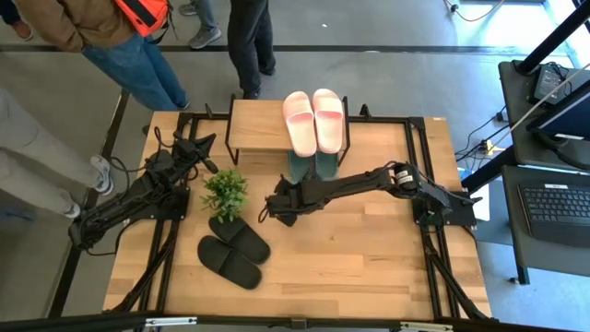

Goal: Pick and place slides into the shelf
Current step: Put the top black slide under the shelf

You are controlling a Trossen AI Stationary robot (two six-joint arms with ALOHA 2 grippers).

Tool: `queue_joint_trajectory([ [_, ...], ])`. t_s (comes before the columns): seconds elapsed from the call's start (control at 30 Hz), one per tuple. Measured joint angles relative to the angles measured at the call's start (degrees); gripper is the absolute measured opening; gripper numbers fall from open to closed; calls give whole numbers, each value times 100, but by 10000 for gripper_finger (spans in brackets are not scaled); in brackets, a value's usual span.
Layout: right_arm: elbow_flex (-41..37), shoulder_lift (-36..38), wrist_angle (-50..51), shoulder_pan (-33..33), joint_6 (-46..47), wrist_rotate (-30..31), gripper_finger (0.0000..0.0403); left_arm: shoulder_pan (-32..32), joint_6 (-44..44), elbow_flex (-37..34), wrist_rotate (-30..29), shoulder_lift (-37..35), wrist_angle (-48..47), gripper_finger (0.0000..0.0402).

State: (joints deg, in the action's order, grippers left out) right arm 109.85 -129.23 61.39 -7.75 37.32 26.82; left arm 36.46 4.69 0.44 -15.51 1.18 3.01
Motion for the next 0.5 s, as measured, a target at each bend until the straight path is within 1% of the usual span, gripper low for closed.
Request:
queue_joint_trajectory([
  [0.17, 110, -2, 25, -368, -50, -3, 285, 0, -7, -1, 0, 0, -1, 0],
  [0.37, 111, -2, -13, -789, -616, -2, 285, 0, -10, 1, 0, 1, -1, 0],
  [0.5, 111, -2, -398, -985, -945, 2, 284, 1, -13, 1, 3, 1, -1, 0],
])
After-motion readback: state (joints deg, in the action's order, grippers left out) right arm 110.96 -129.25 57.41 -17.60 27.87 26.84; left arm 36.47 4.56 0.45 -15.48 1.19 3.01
